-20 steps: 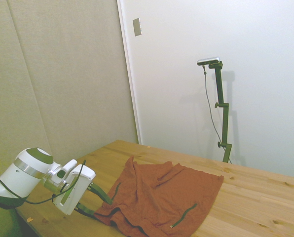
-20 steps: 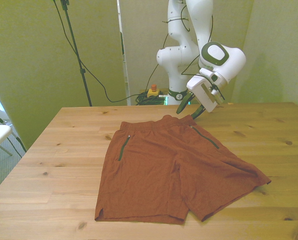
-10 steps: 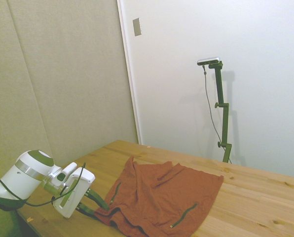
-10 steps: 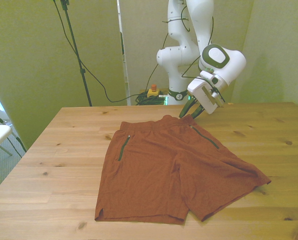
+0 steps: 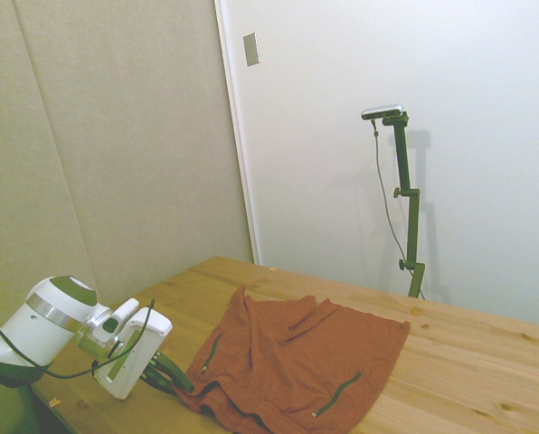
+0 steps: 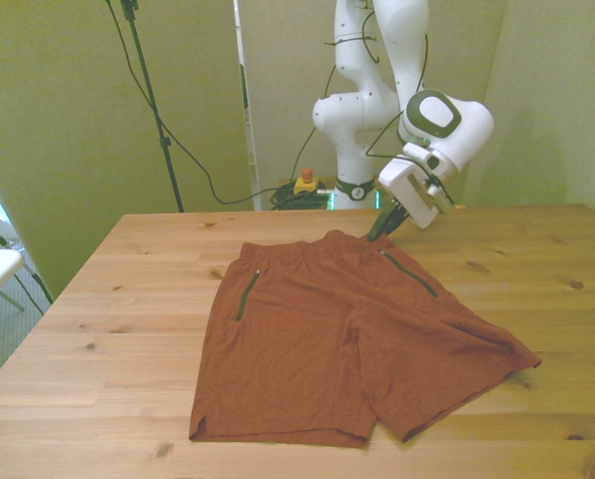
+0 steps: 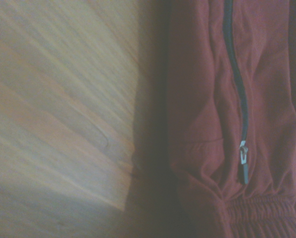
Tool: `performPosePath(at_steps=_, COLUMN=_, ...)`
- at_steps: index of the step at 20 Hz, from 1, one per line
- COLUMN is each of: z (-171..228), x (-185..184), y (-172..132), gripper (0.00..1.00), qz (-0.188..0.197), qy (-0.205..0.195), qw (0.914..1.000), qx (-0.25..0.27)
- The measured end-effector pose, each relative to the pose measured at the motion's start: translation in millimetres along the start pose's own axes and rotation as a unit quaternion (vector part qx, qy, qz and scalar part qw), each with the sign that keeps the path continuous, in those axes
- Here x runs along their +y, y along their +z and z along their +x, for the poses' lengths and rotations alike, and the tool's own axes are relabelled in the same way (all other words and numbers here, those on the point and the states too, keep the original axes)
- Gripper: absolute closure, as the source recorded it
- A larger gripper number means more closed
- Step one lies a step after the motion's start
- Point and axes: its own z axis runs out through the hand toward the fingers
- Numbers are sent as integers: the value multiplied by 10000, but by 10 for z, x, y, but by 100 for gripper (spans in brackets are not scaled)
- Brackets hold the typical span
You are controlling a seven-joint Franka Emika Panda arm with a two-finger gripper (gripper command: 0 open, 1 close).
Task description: Fold the shorts
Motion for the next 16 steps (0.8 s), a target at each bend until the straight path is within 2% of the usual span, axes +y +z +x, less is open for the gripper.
performPosePath(at_steps=5, z=154, x=132, y=-91, gripper=100, qz=279, qy=431, qw=9986, qx=-140)
performPosePath(at_steps=8, z=330, x=300, y=-213, gripper=100, qz=683, qy=984, qw=9920, qx=-403)
performPosePath(at_steps=13, z=692, x=798, y=-386, gripper=100, qz=1316, qy=1818, qw=9697, qx=-964)
performPosePath(at_steps=16, z=988, x=1193, y=-362, gripper=100, qz=1694, qy=2242, qw=9495, qx=-1398)
